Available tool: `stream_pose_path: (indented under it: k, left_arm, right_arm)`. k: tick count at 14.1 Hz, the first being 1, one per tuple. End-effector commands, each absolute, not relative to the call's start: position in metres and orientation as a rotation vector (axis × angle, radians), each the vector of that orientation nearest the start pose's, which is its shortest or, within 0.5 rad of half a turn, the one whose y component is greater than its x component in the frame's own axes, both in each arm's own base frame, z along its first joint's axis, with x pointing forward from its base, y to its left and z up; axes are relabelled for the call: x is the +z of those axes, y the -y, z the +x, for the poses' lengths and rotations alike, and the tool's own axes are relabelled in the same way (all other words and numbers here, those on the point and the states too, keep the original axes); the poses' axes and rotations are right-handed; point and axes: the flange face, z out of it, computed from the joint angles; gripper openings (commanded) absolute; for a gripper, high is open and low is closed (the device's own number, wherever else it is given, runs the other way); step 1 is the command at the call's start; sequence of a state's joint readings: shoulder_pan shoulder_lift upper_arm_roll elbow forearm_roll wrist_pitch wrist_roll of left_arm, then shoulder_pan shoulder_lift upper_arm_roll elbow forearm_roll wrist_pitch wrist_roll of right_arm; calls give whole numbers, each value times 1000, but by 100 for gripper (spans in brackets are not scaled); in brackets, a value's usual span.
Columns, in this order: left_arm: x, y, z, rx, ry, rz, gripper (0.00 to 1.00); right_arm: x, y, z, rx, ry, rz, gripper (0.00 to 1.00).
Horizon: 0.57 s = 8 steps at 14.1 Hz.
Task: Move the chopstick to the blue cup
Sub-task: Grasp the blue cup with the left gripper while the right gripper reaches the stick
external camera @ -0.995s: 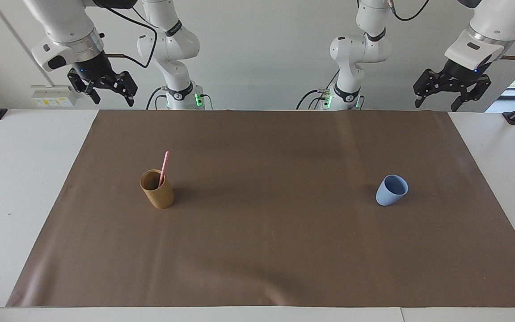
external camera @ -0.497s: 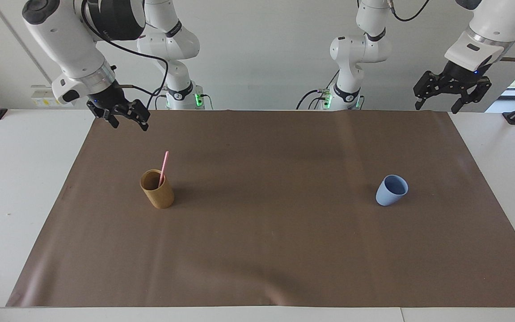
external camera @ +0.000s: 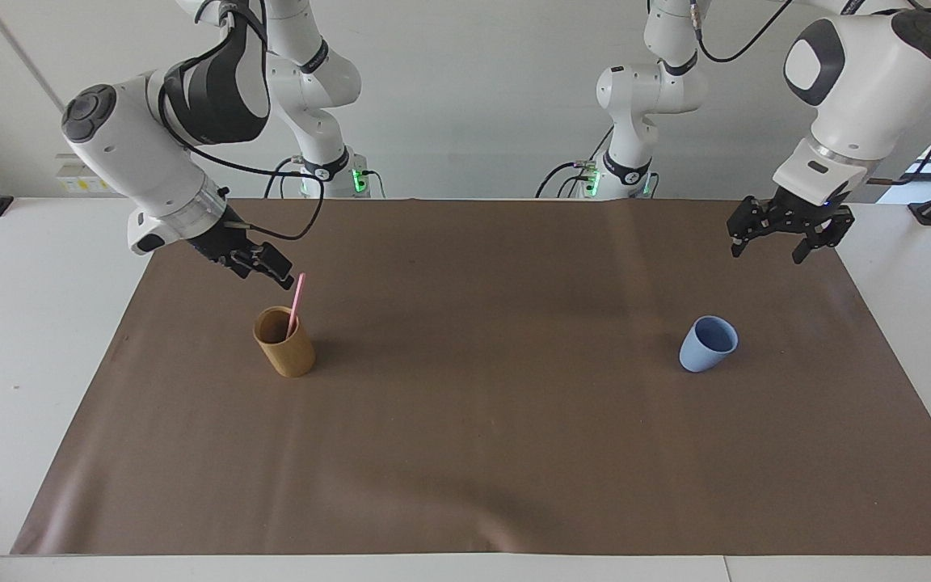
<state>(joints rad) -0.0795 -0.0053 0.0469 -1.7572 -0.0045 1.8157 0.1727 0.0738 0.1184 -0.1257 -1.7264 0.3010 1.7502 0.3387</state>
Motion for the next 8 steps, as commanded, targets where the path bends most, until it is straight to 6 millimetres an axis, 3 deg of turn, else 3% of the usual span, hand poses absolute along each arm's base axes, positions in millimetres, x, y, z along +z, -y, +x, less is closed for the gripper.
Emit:
stream_pose_path:
  k: [1,8]
  left_arm:
    - [524,7,568,-126,-290,-3115,100]
    - [452,-9,605,-151,-250,-3109,100]
  right_arm:
    - [481,9,590,254,-756,-2707,100]
    - [438,30,574,372,-923,-2514,100]
